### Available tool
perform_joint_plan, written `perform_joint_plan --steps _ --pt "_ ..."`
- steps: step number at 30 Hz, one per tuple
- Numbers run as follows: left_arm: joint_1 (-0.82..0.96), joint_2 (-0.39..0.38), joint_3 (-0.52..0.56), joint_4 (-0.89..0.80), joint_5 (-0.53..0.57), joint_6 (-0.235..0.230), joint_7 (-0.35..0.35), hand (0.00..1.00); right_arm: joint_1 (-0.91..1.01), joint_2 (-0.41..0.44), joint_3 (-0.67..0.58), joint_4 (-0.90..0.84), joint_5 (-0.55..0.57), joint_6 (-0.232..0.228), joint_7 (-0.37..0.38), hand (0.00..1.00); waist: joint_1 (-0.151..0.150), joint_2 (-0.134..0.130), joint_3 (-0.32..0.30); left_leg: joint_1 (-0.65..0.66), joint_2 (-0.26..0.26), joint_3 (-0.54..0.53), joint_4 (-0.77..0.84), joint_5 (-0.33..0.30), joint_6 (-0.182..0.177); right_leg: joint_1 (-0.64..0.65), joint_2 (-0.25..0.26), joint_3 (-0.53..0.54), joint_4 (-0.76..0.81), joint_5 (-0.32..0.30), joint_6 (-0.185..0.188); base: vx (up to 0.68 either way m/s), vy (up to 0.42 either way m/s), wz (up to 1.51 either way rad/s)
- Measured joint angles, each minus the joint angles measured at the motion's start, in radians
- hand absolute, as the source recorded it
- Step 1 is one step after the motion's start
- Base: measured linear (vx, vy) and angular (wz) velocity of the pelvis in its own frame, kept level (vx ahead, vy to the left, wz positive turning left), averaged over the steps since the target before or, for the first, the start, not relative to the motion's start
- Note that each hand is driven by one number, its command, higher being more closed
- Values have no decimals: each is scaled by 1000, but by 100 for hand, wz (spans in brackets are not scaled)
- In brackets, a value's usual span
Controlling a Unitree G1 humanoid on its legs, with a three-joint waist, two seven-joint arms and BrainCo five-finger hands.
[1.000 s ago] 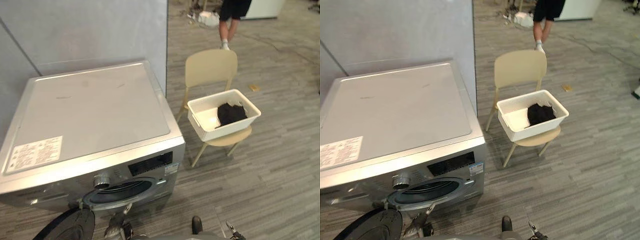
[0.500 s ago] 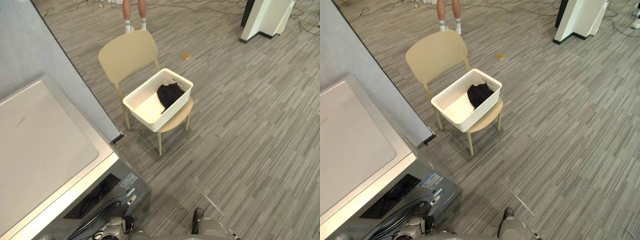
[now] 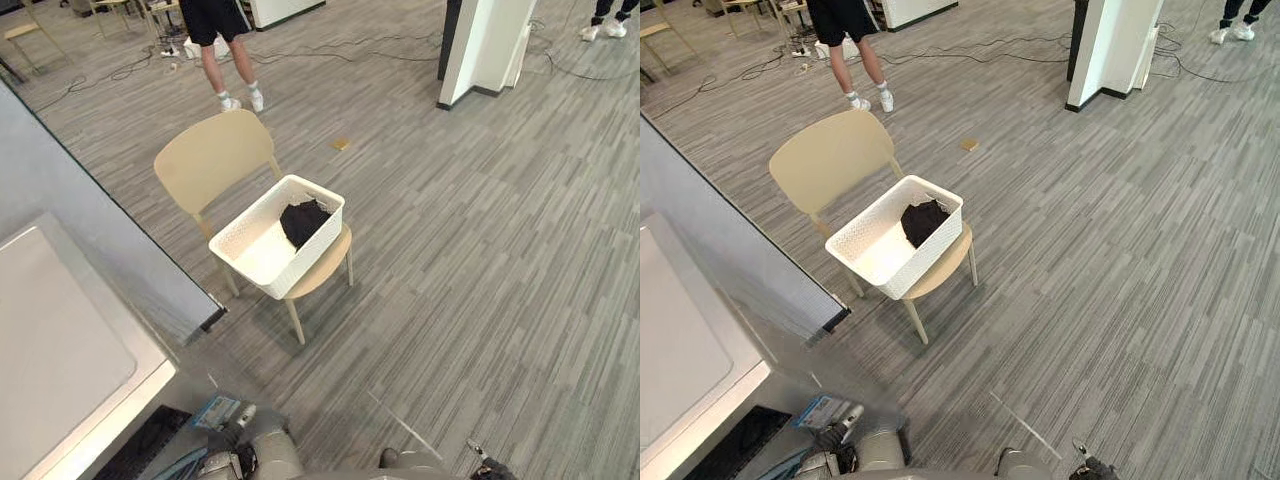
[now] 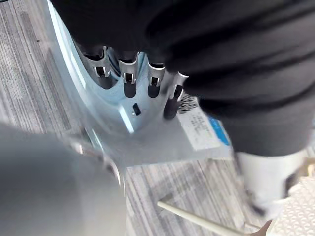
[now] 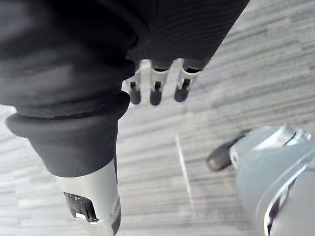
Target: Pick up the laundry basket with both hands and put the clothes into the washing machine.
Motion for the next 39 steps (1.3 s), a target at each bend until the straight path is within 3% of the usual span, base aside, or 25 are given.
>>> perform_joint_plan --steps 2,5,6,7,11,12,13,15,17,20,21,23,24,25,27,28,30,31,32,33,34,35,36,38,39 --pt "-12 -17 74 11 -87 43 -31 0 -35 37 6 -14 -8 2 3 0 16 -1 2 6 -52 13 -285 -24 30 14 5 16 -5 0 2 226 108 -44" --pt "-16 -43 159 1 -163 89 -56 0 -70 74 45 -68 -11 -3 5 0 32 6 5 29 -64 -22 -615 14 6 8 4 40 1 -28 32 183 136 -15" --pt "-24 -30 171 6 -188 152 -90 0 -81 101 85 -69 -32 -3 9 0 52 -16 3 63 -109 -20 -680 40 15 -3 -24 55 18 -63 36 84 90 16" --pt "-25 -20 171 13 -193 168 -95 0 -91 110 90 -64 -43 -3 9 0 51 -20 1 71 -130 -31 -694 39 15 0 -36 52 21 -75 50 127 56 41" --pt "63 -12 170 21 -176 145 -34 0 -90 91 98 -67 -78 0 20 0 52 -48 -7 176 -215 -35 -721 18 42 53 -128 31 127 -188 79 184 6 14" --pt "93 -12 175 22 -179 143 -25 0 -80 84 100 -75 -81 -1 27 0 56 -48 -6 202 -227 -18 -726 -6 40 -24 -148 47 339 -210 89 220 -21 -40" --pt "116 -15 174 22 -163 133 -13 0 -69 84 101 -87 -87 2 30 0 57 -49 -5 216 -225 -7 -713 -24 41 -164 -166 92 624 -155 101 176 -33 -27" --pt "135 -9 142 18 -136 114 19 0 -35 83 95 -100 -85 6 30 0 53 -50 0 246 -215 -31 -685 -38 59 -264 -173 132 872 -4 100 163 -104 34" --pt "147 -3 89 16 -101 99 36 0 4 47 52 -106 -87 5 26 0 42 -31 6 286 -181 -84 -664 -46 42 -332 -216 124 974 -47 93 201 -240 78" --pt "139 -12 58 1 -68 71 45 0 34 50 2 -108 -87 7 25 0 39 -3 -6 286 -109 -157 -673 -69 -19 -364 -288 145 711 -57 68 125 -434 60" --pt "140 -17 49 -27 -57 38 36 0 64 61 -1 -105 -85 9 25 0 32 -8 -29 280 -70 -202 -664 -82 -68 -314 -259 285 463 -46 91 160 -674 61" --pt "142 -6 51 -80 -47 8 31 0 93 74 1 -84 -86 17 26 0 12 -58 -62 269 -61 -263 -642 -105 -126 -255 -257 364 320 30 150 121 -535 72" --pt "143 8 52 -94 -36 -1 22 0 112 81 5 -63 -86 23 26 0 12 -83 -88 270 -39 -287 -639 -112 -168 -234 -257 336 303 -77 263 135 -564 62" --pt "140 -20 54 -91 -26 0 15 0 119 57 3 -41 -86 28 25 0 10 -42 -100 275 25 -321 -648 -117 -179 -233 -204 290 341 -102 237 163 -571 25" --pt "145 -76 75 -101 -26 -11 13 0 121 6 2 -39 -87 29 25 0 13 10 -127 307 81 -335 -663 -46 -140 -244 -122 264 395 -158 194 195 -582 1" --pt "143 -79 79 -101 -31 -11 12 0 120 2 1 -38 -87 29 25 0 13 10 -127 300 87 -339 -651 -11 -131 -233 -116 252 398 -165 183 164 -472 38" --pt "140 -88 125 -101 -52 -10 7 0 117 0 -10 -31 -86 29 26 0 8 9 -127 192 130 -334 -500 98 -13 -148 -86 146 344 -166 136 101 -325 95" --pt "140 -88 149 -101 -62 -10 5 0 114 5 -23 -29 -86 29 26 0 9 7 -125 156 147 -317 -471 136 16 -121 -77 108 320 -159 124 96 -323 119" --pt "145 -79 174 -99 -70 -10 -2 0 97 16 -59 1 -85 26 27 0 10 -11 -123 123 188 -219 -465 212 61 -70 -67 45 266 -141 93 125 -320 138" --pt "143 -66 187 -90 -71 -9 -7 0 90 29 -89 17 -81 24 27 0 11 -28 -120 101 203 -86 -399 190 89 -21 -75 -25 211 -127 76 116 -213 146" --pt "139 -59 186 -86 -70 -6 -8 0 89 24 -104 26 -77 22 26 0 10 -31 -121 92 195 -19 -365 156 89 4 -77 -50 179 -117 72 120 -138 147" --pt "143 -55 179 -72 -66 -5 -8 0 89 15 -123 29 -76 23 27 0 9 -32 -120 97 165 69 -370 97 43 35 -80 -95 135 -99 76 106 -74 140" --pt "147 -54 172 -46 -61 -3 -8 0 68 -4 -161 41 -76 23 27 0 13 -29 -112 148 69 129 -494 34 -6 51 -91 -146 101 -84 79 103 -42 132" --pt "146 -37 164 -10 -64 3 -9 0 41 -8 -187 59 -76 22 29 0 13 -40 -91 222 9 164 -678 43 -14 69 -110 -187 80 -79 85 84 -17 83" --pt "149 -28 147 8 -54 10 -9 0 10 -8 -197 67 -75 23 29 0 19 -49 -79 254 -26 175 -771 103 -3 84 -120 -208 41 -61 94 69 -37 46"
